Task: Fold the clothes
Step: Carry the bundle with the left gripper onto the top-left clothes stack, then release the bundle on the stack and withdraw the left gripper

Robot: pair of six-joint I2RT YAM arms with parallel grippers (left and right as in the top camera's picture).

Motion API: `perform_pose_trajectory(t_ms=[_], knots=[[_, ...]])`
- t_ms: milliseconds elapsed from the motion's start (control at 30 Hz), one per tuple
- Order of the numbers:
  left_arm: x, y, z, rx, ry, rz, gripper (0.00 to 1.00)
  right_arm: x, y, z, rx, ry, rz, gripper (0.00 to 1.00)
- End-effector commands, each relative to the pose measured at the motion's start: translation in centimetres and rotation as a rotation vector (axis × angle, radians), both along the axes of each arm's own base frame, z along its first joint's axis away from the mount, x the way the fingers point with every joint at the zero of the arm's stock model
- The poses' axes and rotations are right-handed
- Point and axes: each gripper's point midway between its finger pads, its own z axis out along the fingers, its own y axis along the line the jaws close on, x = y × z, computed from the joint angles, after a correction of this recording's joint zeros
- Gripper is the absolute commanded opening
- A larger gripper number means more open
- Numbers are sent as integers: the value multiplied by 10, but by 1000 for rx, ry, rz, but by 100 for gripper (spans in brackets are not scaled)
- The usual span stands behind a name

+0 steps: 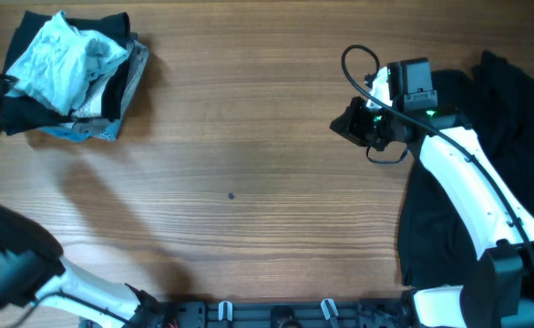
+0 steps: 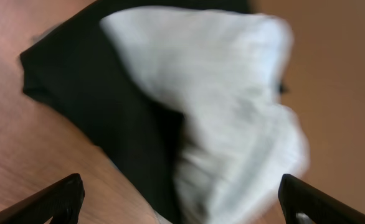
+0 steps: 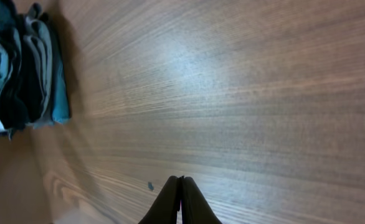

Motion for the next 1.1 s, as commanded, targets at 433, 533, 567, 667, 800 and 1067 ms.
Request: perform_pose_trajectory(t_ms=[433, 533, 567, 667, 800, 1067], knots=[[28, -133, -120, 228, 398, -343, 14, 2, -14, -1, -133, -79, 41, 5], [26, -144, -60, 279, 308, -393, 34, 7, -17, 31, -163, -197, 58, 5], [25, -146, -32, 295, 258, -388, 37, 8, -17, 53, -170, -275, 78, 5], [6, -153, 55, 386, 87, -353, 53, -1, -17, 104, -191, -467, 144, 6], [-52, -172, 137, 473, -73, -317, 86, -33, -19, 164, -208, -681, 196, 10], [-150, -235, 210, 643, -350, -560, 100, -116, -40, 256, -223, -1005, 119, 100]])
